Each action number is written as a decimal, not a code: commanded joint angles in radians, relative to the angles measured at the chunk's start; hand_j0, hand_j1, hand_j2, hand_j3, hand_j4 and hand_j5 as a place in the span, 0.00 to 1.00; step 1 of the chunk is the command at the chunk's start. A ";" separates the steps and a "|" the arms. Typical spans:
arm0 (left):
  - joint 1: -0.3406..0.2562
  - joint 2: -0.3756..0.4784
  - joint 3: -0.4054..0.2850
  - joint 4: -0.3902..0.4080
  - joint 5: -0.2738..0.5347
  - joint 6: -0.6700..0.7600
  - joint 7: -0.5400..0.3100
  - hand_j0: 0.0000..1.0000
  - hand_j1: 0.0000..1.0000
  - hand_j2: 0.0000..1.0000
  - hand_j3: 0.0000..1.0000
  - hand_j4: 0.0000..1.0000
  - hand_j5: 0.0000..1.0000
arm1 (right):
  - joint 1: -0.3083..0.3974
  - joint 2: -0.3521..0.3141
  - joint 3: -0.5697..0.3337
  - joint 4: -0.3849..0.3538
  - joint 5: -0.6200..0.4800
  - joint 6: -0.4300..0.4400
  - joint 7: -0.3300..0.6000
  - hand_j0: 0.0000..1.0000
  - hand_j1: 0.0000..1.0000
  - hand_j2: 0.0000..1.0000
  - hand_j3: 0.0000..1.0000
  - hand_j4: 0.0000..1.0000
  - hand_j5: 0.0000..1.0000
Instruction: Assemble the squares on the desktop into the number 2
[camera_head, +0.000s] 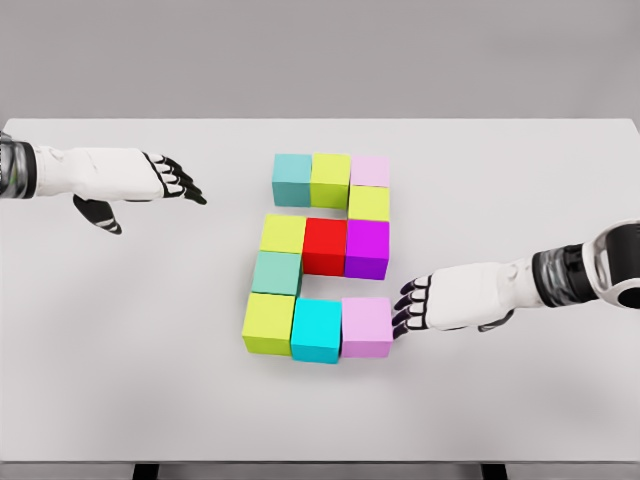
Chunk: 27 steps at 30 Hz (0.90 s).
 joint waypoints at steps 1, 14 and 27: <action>0.000 0.001 0.005 0.000 0.005 0.002 0.001 1.00 1.00 1.00 1.00 1.00 1.00 | 0.000 0.002 0.001 0.001 -0.004 0.002 0.000 1.00 1.00 1.00 1.00 1.00 1.00; 0.000 0.001 0.006 0.000 0.005 0.002 0.001 1.00 1.00 1.00 1.00 1.00 1.00 | 0.044 -0.104 -0.306 0.194 -0.333 0.002 0.000 1.00 1.00 1.00 1.00 1.00 1.00; 0.023 -0.018 0.009 0.040 0.005 0.002 0.001 1.00 1.00 1.00 1.00 1.00 1.00 | 0.069 -0.081 -0.303 0.369 -0.754 0.002 0.000 1.00 1.00 1.00 1.00 1.00 1.00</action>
